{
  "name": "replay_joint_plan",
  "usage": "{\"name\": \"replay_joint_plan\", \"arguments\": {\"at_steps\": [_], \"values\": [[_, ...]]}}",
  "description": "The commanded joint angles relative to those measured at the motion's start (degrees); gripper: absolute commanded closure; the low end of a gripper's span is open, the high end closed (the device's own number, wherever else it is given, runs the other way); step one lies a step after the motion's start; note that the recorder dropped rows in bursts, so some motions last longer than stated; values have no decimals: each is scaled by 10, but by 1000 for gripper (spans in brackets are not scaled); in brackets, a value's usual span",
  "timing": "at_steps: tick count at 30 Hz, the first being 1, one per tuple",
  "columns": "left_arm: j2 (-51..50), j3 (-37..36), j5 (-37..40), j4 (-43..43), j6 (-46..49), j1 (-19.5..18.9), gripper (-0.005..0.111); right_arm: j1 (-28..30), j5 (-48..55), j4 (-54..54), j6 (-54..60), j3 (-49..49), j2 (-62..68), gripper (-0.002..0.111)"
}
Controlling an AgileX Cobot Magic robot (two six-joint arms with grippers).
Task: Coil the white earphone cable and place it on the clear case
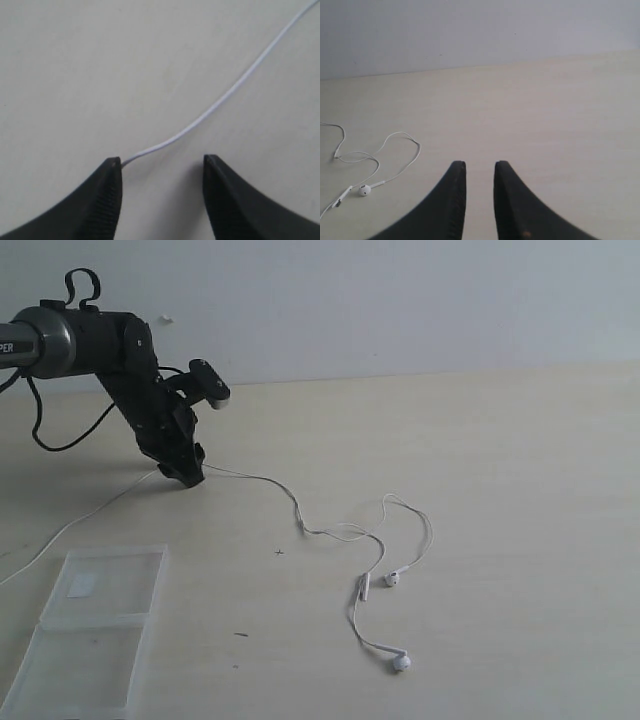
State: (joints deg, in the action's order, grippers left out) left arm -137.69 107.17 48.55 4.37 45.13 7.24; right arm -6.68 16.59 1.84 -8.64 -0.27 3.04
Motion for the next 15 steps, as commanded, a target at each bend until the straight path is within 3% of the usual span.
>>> {"name": "replay_joint_plan", "arguments": {"at_steps": [1,6,15], "values": [[2,1,17,2,15,1,57,3,-3,0,1,3,-4,87],[2,1,48,8,48,1,61,3,-3,0,1,3,-4,87],[2,1,85,8,56,1,105,3,-3,0,1,3,-4,87]]}}
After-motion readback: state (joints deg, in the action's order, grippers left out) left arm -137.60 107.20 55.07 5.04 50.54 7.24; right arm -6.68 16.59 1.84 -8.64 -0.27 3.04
